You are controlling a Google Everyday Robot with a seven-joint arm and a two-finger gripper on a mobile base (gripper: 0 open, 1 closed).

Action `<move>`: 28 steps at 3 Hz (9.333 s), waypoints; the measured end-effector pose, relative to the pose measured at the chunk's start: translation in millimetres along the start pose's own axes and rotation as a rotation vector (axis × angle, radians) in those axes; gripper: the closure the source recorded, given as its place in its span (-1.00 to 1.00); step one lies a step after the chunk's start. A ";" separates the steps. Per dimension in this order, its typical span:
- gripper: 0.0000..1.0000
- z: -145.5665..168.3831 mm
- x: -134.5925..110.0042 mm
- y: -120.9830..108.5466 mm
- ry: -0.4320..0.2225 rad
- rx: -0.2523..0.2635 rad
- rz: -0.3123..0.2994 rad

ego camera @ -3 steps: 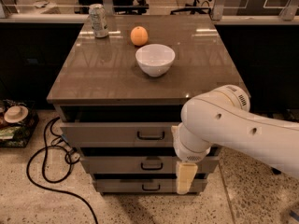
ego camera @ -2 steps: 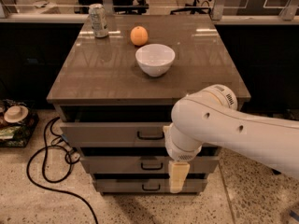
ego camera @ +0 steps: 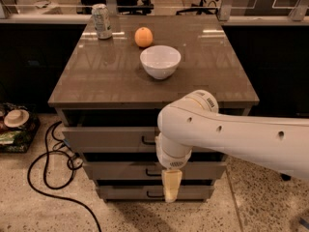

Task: Open top drawer

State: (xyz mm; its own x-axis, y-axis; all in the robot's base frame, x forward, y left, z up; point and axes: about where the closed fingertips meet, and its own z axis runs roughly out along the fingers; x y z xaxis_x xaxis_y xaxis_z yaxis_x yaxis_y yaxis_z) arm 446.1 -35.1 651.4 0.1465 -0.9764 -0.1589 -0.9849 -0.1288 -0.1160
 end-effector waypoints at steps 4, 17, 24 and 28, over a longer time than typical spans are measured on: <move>-1.00 12.8 -8.4 -14.8 0.105 -0.088 -0.069; 1.00 27.4 -8.6 -6.1 0.131 -0.133 -0.083; 1.00 7.6 -26.5 34.6 0.220 0.022 -0.110; 1.00 2.7 -32.8 51.8 0.259 0.095 -0.118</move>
Offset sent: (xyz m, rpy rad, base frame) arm 0.0071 0.0171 -0.0132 -0.0645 0.0404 0.0469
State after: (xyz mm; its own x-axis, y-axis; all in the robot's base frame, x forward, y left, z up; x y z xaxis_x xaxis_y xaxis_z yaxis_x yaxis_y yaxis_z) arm 390.6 -9.3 648.0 0.2186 -0.9690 0.1147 -0.9476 -0.2389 -0.2121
